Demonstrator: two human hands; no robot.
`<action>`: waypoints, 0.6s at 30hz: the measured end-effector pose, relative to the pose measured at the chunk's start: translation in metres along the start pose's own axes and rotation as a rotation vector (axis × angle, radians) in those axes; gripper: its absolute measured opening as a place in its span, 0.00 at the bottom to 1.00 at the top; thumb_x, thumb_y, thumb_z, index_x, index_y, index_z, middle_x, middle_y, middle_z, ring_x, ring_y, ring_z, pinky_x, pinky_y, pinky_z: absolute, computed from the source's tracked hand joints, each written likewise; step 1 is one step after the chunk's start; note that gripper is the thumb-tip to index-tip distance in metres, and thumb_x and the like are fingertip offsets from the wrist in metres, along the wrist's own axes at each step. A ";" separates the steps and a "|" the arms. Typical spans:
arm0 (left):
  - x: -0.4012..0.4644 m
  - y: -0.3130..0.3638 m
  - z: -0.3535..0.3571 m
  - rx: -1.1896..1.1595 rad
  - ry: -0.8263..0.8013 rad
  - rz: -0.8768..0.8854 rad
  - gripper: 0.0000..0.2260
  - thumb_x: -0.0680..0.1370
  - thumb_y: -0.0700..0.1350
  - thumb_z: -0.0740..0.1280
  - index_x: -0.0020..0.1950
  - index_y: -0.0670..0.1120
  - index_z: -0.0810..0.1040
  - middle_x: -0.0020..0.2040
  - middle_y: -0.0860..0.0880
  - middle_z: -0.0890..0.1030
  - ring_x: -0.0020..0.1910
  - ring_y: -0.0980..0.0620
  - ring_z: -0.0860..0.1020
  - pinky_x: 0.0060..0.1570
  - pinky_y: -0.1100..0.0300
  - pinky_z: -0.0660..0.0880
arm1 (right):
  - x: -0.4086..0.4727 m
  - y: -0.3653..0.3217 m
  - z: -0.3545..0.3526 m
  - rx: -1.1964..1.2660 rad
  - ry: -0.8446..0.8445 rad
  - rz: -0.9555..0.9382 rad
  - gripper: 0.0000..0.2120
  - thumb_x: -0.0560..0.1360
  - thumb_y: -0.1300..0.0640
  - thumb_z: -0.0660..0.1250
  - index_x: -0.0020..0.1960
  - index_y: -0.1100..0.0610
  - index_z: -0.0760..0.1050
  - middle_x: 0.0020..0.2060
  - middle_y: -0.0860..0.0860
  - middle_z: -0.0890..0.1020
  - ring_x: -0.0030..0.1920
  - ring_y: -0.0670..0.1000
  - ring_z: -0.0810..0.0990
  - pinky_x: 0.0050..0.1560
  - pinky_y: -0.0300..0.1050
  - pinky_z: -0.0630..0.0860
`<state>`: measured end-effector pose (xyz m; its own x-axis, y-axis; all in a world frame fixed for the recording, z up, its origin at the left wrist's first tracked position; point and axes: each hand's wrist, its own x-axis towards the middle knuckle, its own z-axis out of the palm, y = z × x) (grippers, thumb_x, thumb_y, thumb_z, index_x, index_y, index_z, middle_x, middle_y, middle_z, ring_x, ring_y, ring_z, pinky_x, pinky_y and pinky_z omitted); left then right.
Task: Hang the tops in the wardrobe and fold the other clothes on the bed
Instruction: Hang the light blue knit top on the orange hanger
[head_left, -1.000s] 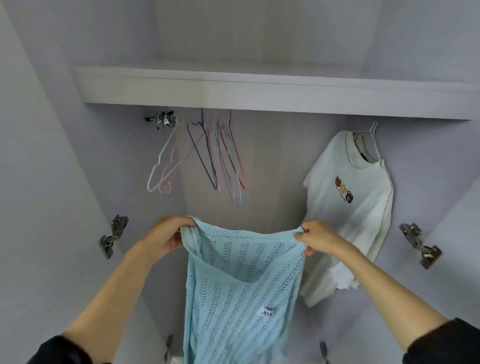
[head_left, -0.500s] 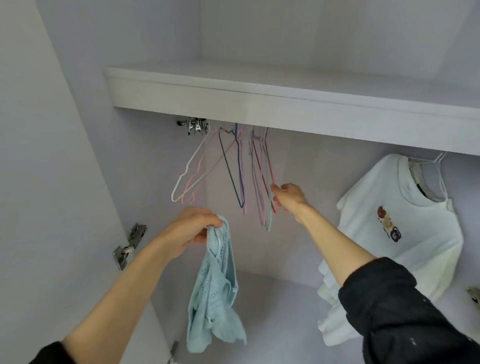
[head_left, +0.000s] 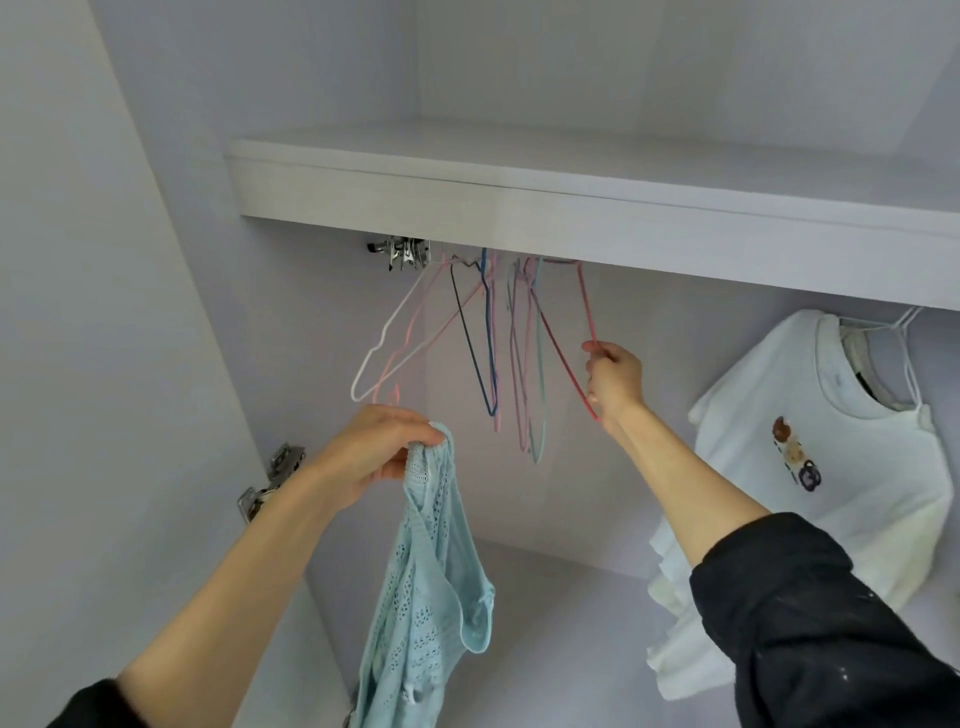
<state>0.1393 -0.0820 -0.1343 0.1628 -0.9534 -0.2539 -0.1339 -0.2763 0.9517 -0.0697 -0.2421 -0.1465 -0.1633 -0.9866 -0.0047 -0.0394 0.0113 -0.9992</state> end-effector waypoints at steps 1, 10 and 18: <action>-0.001 -0.001 0.001 0.007 -0.001 -0.002 0.04 0.73 0.35 0.68 0.44 0.36 0.81 0.39 0.43 0.82 0.36 0.51 0.81 0.34 0.64 0.78 | -0.002 0.000 -0.006 0.019 0.010 -0.014 0.12 0.78 0.68 0.52 0.51 0.58 0.72 0.30 0.51 0.68 0.19 0.43 0.64 0.16 0.32 0.57; -0.016 -0.007 0.024 0.047 0.019 -0.014 0.08 0.73 0.38 0.69 0.48 0.34 0.81 0.43 0.41 0.81 0.40 0.48 0.79 0.41 0.60 0.75 | -0.046 0.057 -0.080 -0.182 0.071 0.081 0.16 0.78 0.50 0.62 0.34 0.57 0.67 0.26 0.51 0.66 0.26 0.49 0.64 0.26 0.39 0.61; -0.020 -0.010 0.065 0.116 0.034 -0.048 0.06 0.72 0.42 0.70 0.45 0.40 0.83 0.42 0.43 0.83 0.39 0.50 0.79 0.40 0.60 0.75 | -0.095 0.098 -0.146 -0.110 0.286 -0.138 0.24 0.73 0.49 0.70 0.27 0.53 0.60 0.20 0.44 0.62 0.26 0.44 0.62 0.30 0.33 0.63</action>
<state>0.0734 -0.0679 -0.1501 0.2048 -0.9348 -0.2903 -0.2369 -0.3351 0.9119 -0.2023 -0.1239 -0.2382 -0.4183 -0.8946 0.1570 -0.1837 -0.0860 -0.9792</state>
